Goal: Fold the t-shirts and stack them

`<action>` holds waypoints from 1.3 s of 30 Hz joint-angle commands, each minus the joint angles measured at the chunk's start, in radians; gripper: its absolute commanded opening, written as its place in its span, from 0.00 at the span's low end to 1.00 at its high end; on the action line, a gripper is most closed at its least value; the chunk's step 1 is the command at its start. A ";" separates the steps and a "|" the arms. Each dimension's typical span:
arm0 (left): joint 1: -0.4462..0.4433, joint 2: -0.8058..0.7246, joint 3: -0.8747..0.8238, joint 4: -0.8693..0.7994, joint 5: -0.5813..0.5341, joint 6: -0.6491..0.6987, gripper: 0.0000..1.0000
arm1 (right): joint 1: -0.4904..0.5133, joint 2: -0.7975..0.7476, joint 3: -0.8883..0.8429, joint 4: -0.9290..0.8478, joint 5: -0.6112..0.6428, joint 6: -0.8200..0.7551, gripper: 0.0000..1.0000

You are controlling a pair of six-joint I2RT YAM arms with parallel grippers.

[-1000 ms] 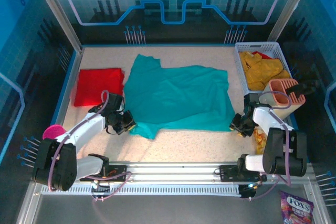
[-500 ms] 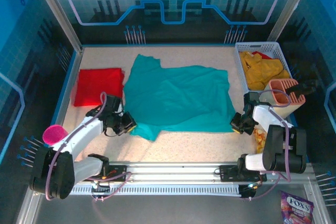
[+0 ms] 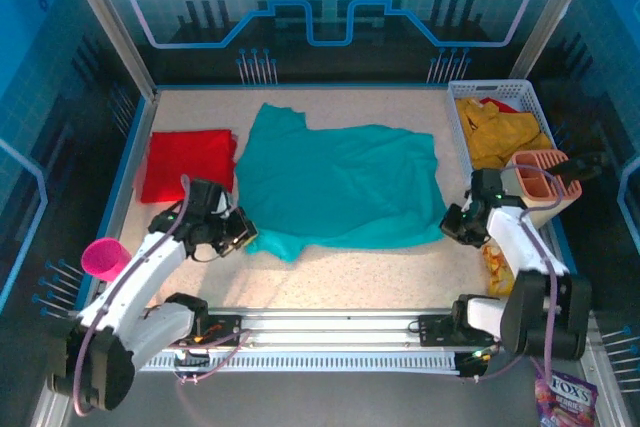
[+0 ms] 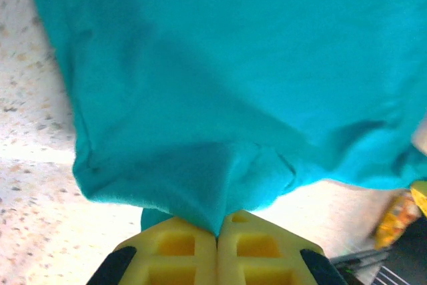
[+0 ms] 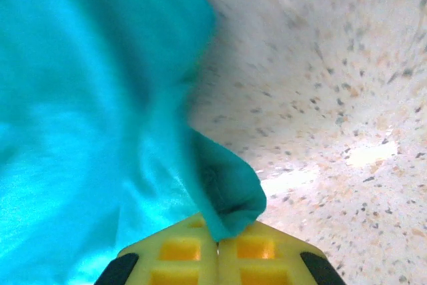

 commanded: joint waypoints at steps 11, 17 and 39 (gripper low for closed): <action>-0.012 -0.122 0.652 -0.162 0.062 0.031 0.00 | 0.014 -0.341 0.533 -0.306 -0.087 -0.093 0.00; -0.012 -0.040 0.941 -0.184 0.128 0.070 0.00 | 0.028 -0.360 0.764 -0.356 -0.102 -0.115 0.00; 0.083 0.359 1.261 -0.139 0.136 0.131 0.00 | 0.060 -0.120 0.913 -0.284 -0.108 -0.050 0.00</action>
